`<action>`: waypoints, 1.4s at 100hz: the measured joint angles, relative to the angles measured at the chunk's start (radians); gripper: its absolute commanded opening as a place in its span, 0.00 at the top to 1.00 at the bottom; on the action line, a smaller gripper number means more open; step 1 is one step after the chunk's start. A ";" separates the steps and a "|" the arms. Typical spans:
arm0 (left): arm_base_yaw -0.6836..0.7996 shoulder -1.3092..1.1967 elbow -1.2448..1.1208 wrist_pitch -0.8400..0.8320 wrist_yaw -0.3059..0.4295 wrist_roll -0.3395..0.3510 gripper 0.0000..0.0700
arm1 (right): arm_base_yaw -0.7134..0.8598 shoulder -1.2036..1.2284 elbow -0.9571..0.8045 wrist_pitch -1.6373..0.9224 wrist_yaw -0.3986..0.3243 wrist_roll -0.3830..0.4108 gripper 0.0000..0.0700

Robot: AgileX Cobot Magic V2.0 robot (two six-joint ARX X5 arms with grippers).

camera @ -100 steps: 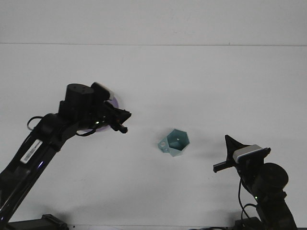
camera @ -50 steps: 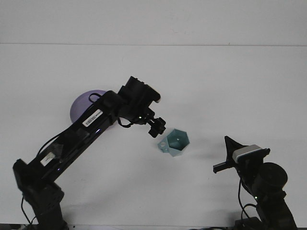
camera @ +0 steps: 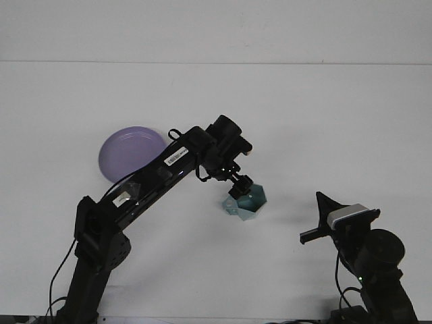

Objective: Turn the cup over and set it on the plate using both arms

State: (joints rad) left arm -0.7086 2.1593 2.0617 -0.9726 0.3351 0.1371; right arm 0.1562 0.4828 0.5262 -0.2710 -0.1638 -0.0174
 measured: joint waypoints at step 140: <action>0.533 -0.219 0.151 -0.259 -0.185 -0.026 0.98 | 0.000 0.000 0.000 0.000 0.000 0.000 1.00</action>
State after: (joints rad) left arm -0.1761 1.9400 2.2127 -1.2316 0.1497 0.1112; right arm 0.1562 0.4831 0.5262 -0.2714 -0.1638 -0.0174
